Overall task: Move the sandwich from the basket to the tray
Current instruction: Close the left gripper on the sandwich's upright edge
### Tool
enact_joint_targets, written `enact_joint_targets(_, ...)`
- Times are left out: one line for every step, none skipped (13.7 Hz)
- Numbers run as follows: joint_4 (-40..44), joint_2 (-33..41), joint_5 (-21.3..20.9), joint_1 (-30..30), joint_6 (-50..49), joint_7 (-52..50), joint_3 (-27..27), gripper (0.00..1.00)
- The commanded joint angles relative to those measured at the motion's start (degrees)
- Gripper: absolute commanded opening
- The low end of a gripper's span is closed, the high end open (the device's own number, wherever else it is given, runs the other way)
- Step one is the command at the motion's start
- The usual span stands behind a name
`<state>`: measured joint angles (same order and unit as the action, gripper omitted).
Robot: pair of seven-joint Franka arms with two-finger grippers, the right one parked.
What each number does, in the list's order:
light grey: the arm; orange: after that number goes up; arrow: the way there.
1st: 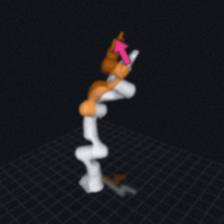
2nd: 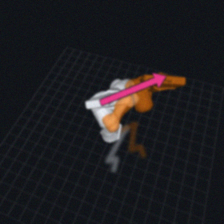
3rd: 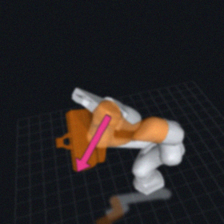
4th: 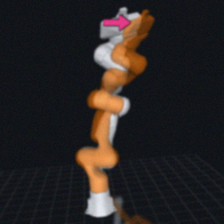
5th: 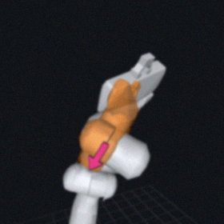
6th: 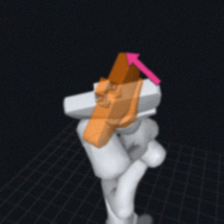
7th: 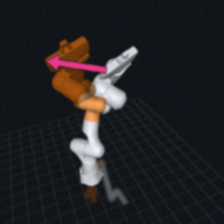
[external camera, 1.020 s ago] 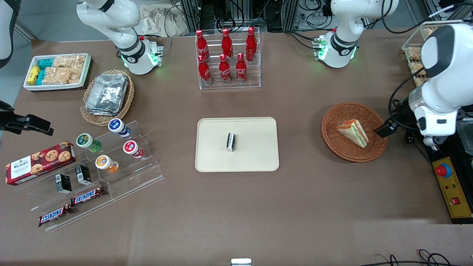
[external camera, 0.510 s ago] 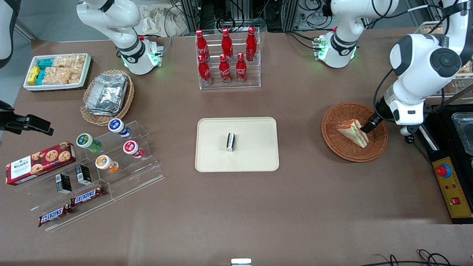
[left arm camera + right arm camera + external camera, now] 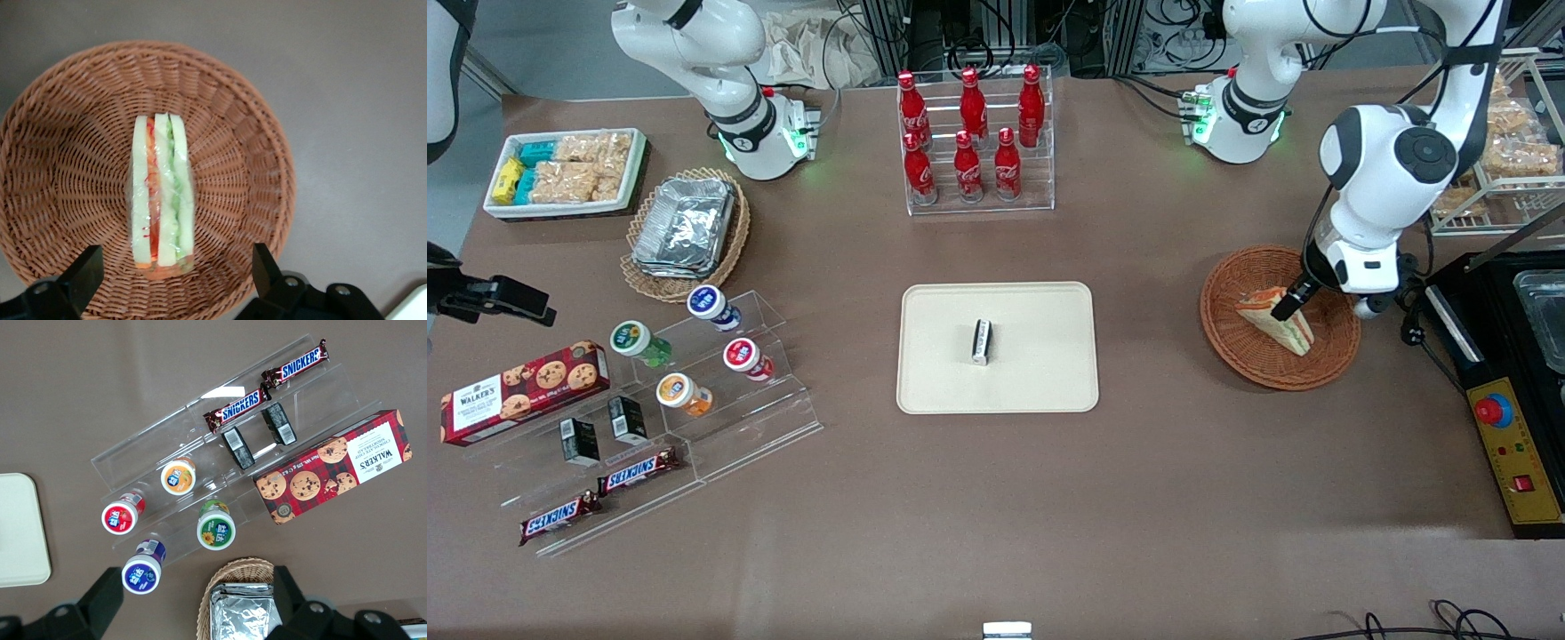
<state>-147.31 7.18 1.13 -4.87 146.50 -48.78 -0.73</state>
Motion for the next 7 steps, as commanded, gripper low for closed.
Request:
enact_joint_targets(-4.0, -0.7, -0.2, 0.6, 6.0, 2.4, 0.6, 0.99)
enact_joint_targets(-4.9, -1.9, -0.2, 1.0, 8.3, 3.4, 0.6, 0.99)
enact_joint_targets(-5.5, -3.2, -0.2, 1.1, 10.0, 3.9, 0.6, 0.99)
enact_joint_targets(-5.9, -4.2, -0.2, 1.1, 11.5, 4.2, 0.6, 0.99)
enact_joint_targets(-6.2, -5.3, -0.2, 1.1, 12.7, 5.1, 0.5, 0.99)
enact_joint_targets(-6.5, -6.4, -0.1, 1.3, 14.4, 5.2, 0.5, 0.99)
enact_joint_targets(-7.1, -7.3, -0.1, 1.3, 16.0, 5.5, 0.4, 0.99)
